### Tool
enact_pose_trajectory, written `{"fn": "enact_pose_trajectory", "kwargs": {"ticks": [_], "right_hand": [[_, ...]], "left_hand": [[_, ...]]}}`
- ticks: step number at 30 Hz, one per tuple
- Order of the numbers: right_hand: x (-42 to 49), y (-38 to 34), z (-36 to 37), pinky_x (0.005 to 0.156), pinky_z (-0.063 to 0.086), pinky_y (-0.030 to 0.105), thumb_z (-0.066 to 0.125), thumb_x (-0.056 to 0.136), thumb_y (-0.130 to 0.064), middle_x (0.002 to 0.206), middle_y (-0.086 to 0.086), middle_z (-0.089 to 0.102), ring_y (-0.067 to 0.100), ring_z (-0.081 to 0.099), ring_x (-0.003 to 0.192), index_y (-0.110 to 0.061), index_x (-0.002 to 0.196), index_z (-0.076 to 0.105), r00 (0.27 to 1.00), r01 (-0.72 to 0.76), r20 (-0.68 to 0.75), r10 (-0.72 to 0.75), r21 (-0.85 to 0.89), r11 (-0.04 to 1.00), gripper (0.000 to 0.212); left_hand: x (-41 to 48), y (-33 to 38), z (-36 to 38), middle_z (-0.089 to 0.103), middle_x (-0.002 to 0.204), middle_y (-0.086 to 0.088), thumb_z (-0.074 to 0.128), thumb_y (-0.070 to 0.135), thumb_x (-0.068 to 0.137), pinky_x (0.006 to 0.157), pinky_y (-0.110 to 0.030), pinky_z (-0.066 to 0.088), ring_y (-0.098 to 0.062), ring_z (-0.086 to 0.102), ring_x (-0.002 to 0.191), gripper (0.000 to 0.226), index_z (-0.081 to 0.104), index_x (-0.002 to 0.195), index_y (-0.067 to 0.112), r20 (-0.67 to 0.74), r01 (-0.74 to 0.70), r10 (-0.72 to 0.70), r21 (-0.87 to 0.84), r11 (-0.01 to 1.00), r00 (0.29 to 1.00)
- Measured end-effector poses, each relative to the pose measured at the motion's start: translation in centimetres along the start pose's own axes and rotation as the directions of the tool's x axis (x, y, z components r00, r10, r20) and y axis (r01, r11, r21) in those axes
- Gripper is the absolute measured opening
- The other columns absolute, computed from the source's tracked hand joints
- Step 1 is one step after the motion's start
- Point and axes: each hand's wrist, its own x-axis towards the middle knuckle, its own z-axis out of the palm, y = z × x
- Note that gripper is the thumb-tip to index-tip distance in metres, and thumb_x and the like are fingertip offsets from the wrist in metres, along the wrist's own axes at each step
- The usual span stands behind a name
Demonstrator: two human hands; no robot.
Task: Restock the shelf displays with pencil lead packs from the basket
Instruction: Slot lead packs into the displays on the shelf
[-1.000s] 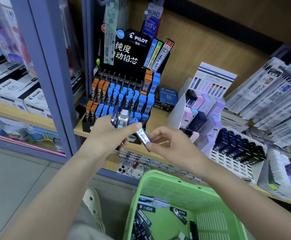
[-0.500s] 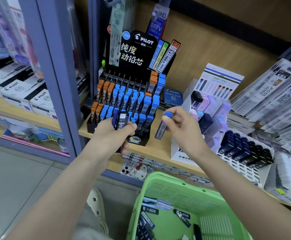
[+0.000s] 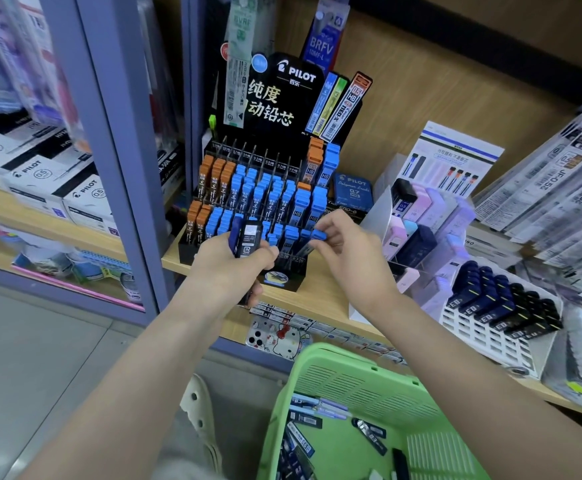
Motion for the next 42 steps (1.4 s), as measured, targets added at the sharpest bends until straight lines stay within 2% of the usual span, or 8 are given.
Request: {"fn": "enact_pose_trajectory", "kwargs": {"ticks": [5, 14, 21, 27, 32, 34, 38, 42], "right_hand": [[0.5, 0.1, 0.5, 0.078, 0.053, 0.034, 0.064, 0.088, -0.017, 0.097, -0.011, 0.049, 0.010, 0.057, 0.078, -0.014, 0.100, 0.061, 0.997, 0.074, -0.024, -0.077, -0.097, 0.993, 0.012], [0.6, 0.1, 1.1, 0.066, 0.044, 0.026, 0.064, 0.088, -0.017, 0.096, -0.009, 0.046, 0.005, 0.044, 0.079, -0.016, 0.101, 0.059, 0.993, 0.118, 0.009, -0.119, -0.236, 0.965, 0.014], [0.6, 0.0, 1.1, 0.070, 0.051, 0.034, 0.062, 0.089, -0.015, 0.094, -0.008, 0.046, 0.007, 0.048, 0.081, -0.016, 0.103, 0.057, 0.992, 0.127, 0.025, -0.124, -0.236, 0.964, 0.015], [-0.2, -0.4, 0.3, 0.071, 0.047, 0.026, 0.061, 0.090, -0.016, 0.097, -0.013, 0.042, 0.000, 0.041, 0.079, -0.016, 0.109, 0.056, 0.993, 0.119, 0.006, -0.121, -0.213, 0.970, 0.020], [-1.9, -1.5, -0.4, 0.072, 0.045, 0.018, 0.056, 0.092, -0.015, 0.091, -0.006, 0.055, 0.003, 0.051, 0.076, -0.018, 0.101, 0.058, 0.996, 0.017, -0.087, -0.013, 0.051, 0.999, 0.009], [-2.6, -2.5, -0.9, 0.071, 0.050, 0.021, 0.055, 0.093, -0.017, 0.087, -0.004, 0.059, 0.004, 0.056, 0.072, -0.021, 0.095, 0.057, 0.998, -0.066, -0.008, 0.070, 0.243, 0.968, 0.005], [-3.9, -4.3, -1.6, 0.064, 0.056, 0.025, 0.053, 0.094, -0.021, 0.084, -0.001, 0.061, 0.006, 0.058, 0.063, -0.023, 0.099, 0.054, 0.951, -0.283, 0.260, 0.165, 0.527, 0.802, 0.006], [-3.7, -4.6, -2.2, 0.056, 0.051, 0.016, 0.059, 0.090, -0.018, 0.075, -0.002, 0.058, -0.001, 0.056, 0.054, -0.020, 0.092, 0.057, 0.938, -0.342, 0.254, 0.236, 0.568, 0.749, 0.004]], "left_hand": [[0.1, -0.1, 0.0, 0.058, 0.081, -0.011, 0.061, 0.013, 0.090, 0.037, -0.016, 0.038, -0.005, 0.040, 0.033, 0.016, 0.055, 0.076, 0.016, -0.005, 0.005, -0.005, 0.002, 1.000, 1.000], [0.1, 0.0, 0.0, 0.057, 0.076, -0.009, 0.061, 0.015, 0.090, 0.036, -0.015, 0.039, -0.004, 0.041, 0.032, 0.012, 0.056, 0.080, 0.014, -0.011, 0.011, -0.011, 0.003, 1.000, 1.000], [0.0, 0.1, 0.1, 0.053, 0.062, -0.004, 0.062, 0.018, 0.090, 0.036, -0.014, 0.039, -0.005, 0.041, 0.030, 0.011, 0.058, 0.083, 0.010, -0.013, 0.015, -0.015, -0.008, 1.000, 1.000], [0.1, 0.0, 0.1, 0.050, 0.056, -0.004, 0.064, 0.025, 0.089, 0.039, -0.018, 0.043, -0.010, 0.045, 0.036, 0.018, 0.057, 0.084, 0.010, 0.029, 0.101, -0.101, -0.007, 0.995, 0.994], [0.3, 0.2, 0.8, 0.051, 0.062, -0.006, 0.054, 0.012, 0.093, 0.037, -0.022, 0.044, -0.015, 0.049, 0.042, 0.012, 0.054, 0.084, 0.005, 0.094, 0.228, -0.214, -0.186, 0.956, 0.972], [0.1, 0.3, 1.1, 0.053, 0.069, -0.007, 0.051, 0.009, 0.095, 0.037, -0.022, 0.048, -0.016, 0.052, 0.048, 0.009, 0.056, 0.089, 0.005, 0.142, 0.225, -0.195, -0.235, 0.946, 0.970], [-0.4, -0.1, 1.1, 0.062, 0.077, -0.006, 0.054, 0.011, 0.094, 0.050, -0.023, 0.054, -0.012, 0.059, 0.052, 0.009, 0.062, 0.091, 0.008, 0.220, 0.133, -0.100, -0.140, 0.981, 0.970], [-0.7, -0.3, 1.2, 0.066, 0.077, -0.003, 0.059, 0.017, 0.091, 0.049, -0.019, 0.050, -0.008, 0.060, 0.051, 0.007, 0.063, 0.094, 0.012, 0.307, 0.062, -0.066, 0.023, 0.998, 0.950]]}}
